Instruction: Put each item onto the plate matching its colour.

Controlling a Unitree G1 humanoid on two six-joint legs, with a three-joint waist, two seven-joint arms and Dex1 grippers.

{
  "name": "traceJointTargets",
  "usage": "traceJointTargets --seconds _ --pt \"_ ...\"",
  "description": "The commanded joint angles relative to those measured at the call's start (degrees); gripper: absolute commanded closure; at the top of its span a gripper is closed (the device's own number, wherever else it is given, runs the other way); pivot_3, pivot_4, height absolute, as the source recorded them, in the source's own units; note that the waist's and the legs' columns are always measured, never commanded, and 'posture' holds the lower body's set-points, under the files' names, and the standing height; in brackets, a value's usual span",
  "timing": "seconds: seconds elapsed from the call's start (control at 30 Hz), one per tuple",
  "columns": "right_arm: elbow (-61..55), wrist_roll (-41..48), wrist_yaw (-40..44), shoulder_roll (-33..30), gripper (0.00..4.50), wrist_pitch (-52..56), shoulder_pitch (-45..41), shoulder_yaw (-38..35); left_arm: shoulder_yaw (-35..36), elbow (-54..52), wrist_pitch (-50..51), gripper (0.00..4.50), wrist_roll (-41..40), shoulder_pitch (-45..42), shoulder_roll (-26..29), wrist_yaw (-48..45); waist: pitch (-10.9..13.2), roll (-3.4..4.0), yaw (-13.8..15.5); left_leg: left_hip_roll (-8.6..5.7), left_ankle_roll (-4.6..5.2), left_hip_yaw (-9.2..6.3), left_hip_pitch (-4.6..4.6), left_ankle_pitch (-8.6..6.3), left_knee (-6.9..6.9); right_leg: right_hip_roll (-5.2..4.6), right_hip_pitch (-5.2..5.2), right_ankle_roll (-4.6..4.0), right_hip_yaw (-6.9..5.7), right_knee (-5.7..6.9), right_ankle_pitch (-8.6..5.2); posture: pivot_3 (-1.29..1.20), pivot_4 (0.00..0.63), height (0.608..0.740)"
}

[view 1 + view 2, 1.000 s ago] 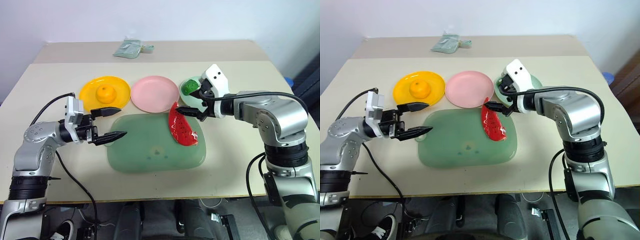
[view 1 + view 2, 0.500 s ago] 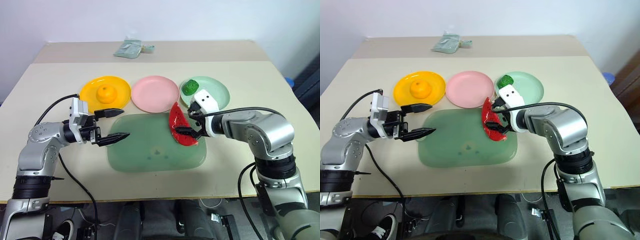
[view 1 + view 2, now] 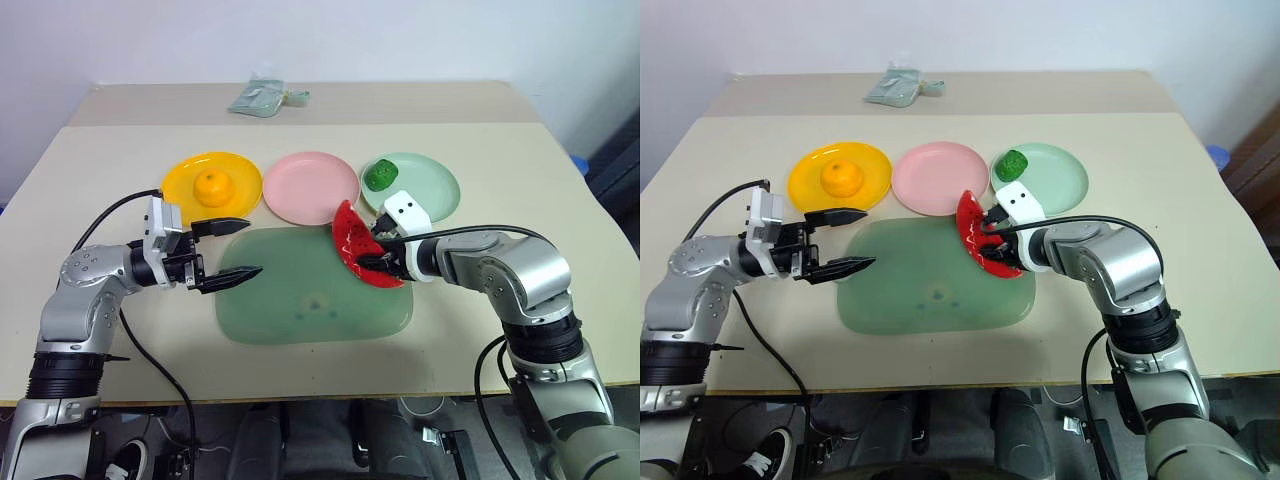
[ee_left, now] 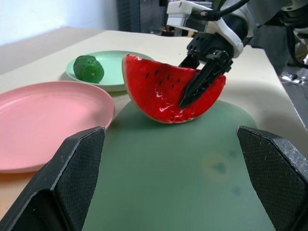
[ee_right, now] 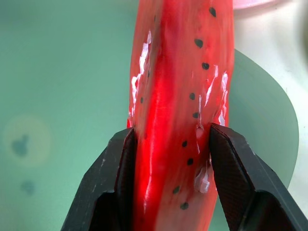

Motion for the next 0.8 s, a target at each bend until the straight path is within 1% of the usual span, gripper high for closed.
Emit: traceJointTargets --seconds 0.03,0.17,0.2,0.27,0.3,0.37,0.43,0.53,0.6,0.73,0.8 --pt "-1.23 0.08 0.66 -1.14 2.83 -2.45 -2.41 -0.34 0.44 -1.65 -0.66 0.0 -0.18 -0.68 0.14 0.13 0.0 0.0 -0.01 0.0 0.0 0.0 0.0 0.0 0.0 0.0 0.0 0.0 0.0 0.0 0.0 0.0 0.15 0.74" --pt "-0.85 0.79 1.27 -0.59 2.83 -4.29 -5.22 -1.8 0.58 -1.26 -0.98 0.0 -0.05 -0.88 0.06 0.38 0.0 0.0 -0.03 0.0 0.0 0.0 0.0 0.0 0.0 0.0 0.0 0.0 0.0 0.0 0.0 0.0 0.15 0.74" --pt "0.61 0.85 1.06 0.56 2.83 -5.73 -7.33 -3.01 0.98 -0.84 -1.17 0.0 -0.12 -1.29 -0.23 0.99 0.0 0.0 -0.02 0.0 0.0 0.0 0.0 0.0 0.0 0.0 0.0 0.0 0.0 0.0 0.0 0.0 0.15 0.74" --pt "4.38 -1.01 1.03 1.35 2.83 -10.68 -11.14 -2.07 1.9 0.65 -0.99 0.0 -0.57 -2.86 -0.97 2.57 0.02 0.02 -0.06 0.0 0.0 0.01 0.01 0.0 0.01 0.01 0.0 0.0 0.01 0.01 0.0 0.0 0.15 0.74" --pt "7.42 -1.9 0.4 2.83 2.83 -13.58 -12.79 -1.98 2.14 1.44 -0.5 0.0 -0.65 -3.63 -1.32 3.45 0.01 0.01 -0.07 0.0 0.0 0.01 0.0 0.0 0.01 0.02 -0.01 0.0 0.01 0.01 0.0 0.0 0.15 0.74" --pt "15.16 -5.91 -0.67 4.93 2.83 -21.53 -15.31 1.09 1.64 3.79 -3.78 0.0 2.58 -5.02 -2.24 5.95 -0.01 0.0 -0.11 0.01 0.0 0.0 0.01 0.0 0.01 0.05 -0.01 0.0 0.01 0.01 0.0 0.0 0.15 0.74" --pt "26.03 -10.45 -2.67 8.58 2.83 -30.76 -18.61 3.51 0.99 5.53 -5.8 0.0 5.32 -5.91 -3.17 8.95 -0.03 -0.03 -0.14 0.0 0.0 0.01 0.02 0.0 0.0 0.05 0.0 0.0 0.02 0.0 0.0 0.0 0.15 0.74" --pt "39.27 -14.2 -3.46 13.52 2.83 -40.65 -22.86 4.75 0.46 6.09 -3.69 0.0 5.3 -6.11 -3.3 9.64 -0.01 -0.01 -0.39 0.0 0.0 0.08 0.02 0.0 -0.01 0.05 -0.01 0.01 0.05 0.0 0.01 0.0 0.15 0.74" --pt "48.86 -15.89 -3.46 17.1 2.83 -47.59 -25.47 4.81 0.84 6.08 -5.5 0.0 6.0 -5.99 -3.89 10.72 -0.01 -0.01 -0.41 0.01 0.0 0.08 -0.03 0.0 -0.05 0.05 -0.08 0.01 0.06 0.0 0.01 0.0 0.15 0.74" --pt "62.67 -19.46 -3.51 20.5 2.83 -58.28 -28.62 4.97 1.37 5.24 -6.97 0.0 6.52 -5.26 -4.23 12.21 -0.01 0.0 -0.32 0.01 0.0 0.11 -0.04 0.0 -0.07 0.03 -0.1 0.01 0.08 0.0 0.01 0.0 0.15 0.74" --pt "67.42 -20.06 -3.39 21.21 1.83 -61.11 -29.79 3.92 1.87 4.66 -6.76 0.0 6.19 -4.4 -3.92 12.55 -0.01 0.0 -0.28 0.01 0.0 0.12 -0.03 0.0 -0.06 0.02 -0.1 0.02 0.08 0.01 0.01 0.0 0.15 0.74"
